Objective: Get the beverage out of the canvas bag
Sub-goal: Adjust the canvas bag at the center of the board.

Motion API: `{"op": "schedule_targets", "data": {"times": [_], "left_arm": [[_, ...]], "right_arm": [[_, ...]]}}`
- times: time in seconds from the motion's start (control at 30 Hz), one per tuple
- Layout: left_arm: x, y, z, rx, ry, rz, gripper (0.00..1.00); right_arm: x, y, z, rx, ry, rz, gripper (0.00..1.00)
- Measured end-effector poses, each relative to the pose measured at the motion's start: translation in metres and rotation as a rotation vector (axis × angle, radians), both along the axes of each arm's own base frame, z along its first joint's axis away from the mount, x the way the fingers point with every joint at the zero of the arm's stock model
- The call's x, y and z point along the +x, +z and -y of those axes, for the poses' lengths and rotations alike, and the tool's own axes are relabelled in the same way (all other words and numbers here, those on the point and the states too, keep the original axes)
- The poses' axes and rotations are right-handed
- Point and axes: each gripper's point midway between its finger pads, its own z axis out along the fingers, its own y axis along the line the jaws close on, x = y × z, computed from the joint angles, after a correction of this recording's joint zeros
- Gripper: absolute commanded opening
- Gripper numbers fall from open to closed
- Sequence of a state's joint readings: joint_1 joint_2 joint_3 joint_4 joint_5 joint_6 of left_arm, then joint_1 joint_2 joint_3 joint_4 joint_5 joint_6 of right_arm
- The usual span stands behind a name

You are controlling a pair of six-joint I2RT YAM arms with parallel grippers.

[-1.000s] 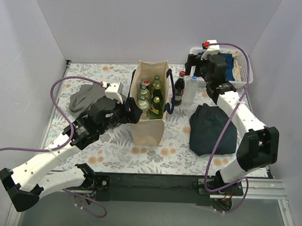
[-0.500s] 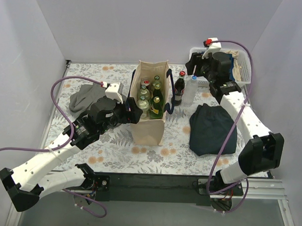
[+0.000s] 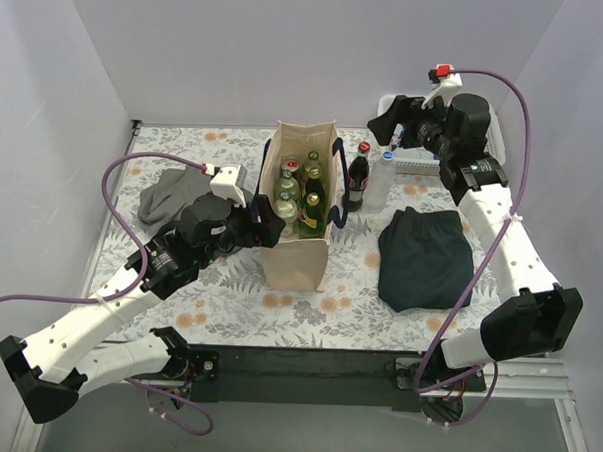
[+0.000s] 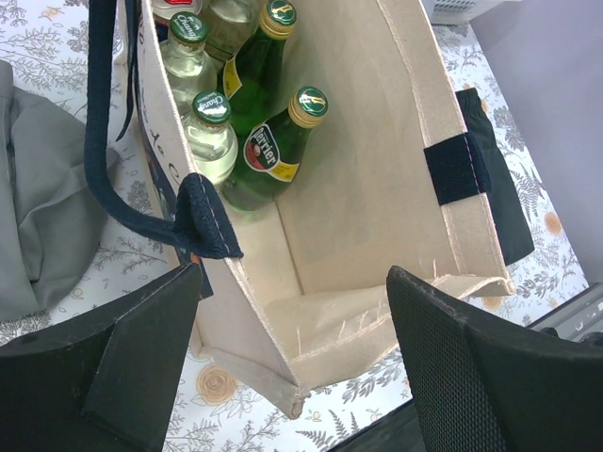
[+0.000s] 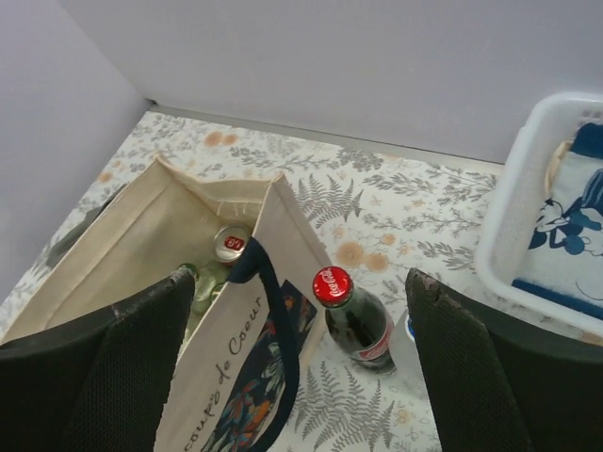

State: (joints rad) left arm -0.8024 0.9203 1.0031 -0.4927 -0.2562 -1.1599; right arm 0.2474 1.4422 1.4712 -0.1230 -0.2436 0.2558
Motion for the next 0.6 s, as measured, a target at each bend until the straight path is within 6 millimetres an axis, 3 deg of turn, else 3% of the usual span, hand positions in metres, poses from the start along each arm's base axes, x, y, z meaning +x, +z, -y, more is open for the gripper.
{"op": "schedule_targets", "data": {"times": [0.17, 0.37, 0.4, 0.47, 0.53, 0.6], "left_arm": [[0.0, -0.001, 0.001, 0.002, -0.002, -0.002, 0.8], [0.001, -0.003, 0.001, 0.007, -0.002, -0.006, 0.81], [0.001, -0.003, 0.001, 0.009, -0.003, -0.006, 0.81], [0.002, -0.002, 0.002, 0.012, -0.003, -0.007, 0.81], [0.004, -0.001, 0.004, 0.015, -0.004, -0.007, 0.81], [0.006, -0.001, 0.006, 0.019, -0.004, -0.009, 0.81]], "right_arm": [[-0.013, 0.007, -0.006, 0.032, 0.061, -0.007, 0.96], [-0.023, 0.006, -0.009, 0.06, 0.11, -0.046, 0.48], [-0.024, 0.003, -0.009, 0.065, 0.114, -0.058, 0.45], [-0.026, -0.003, -0.009, 0.07, 0.122, -0.082, 0.3], [-0.028, -0.009, -0.01, 0.074, 0.133, -0.104, 0.32], [-0.03, -0.011, -0.01, 0.082, 0.141, -0.118, 0.44]]}}
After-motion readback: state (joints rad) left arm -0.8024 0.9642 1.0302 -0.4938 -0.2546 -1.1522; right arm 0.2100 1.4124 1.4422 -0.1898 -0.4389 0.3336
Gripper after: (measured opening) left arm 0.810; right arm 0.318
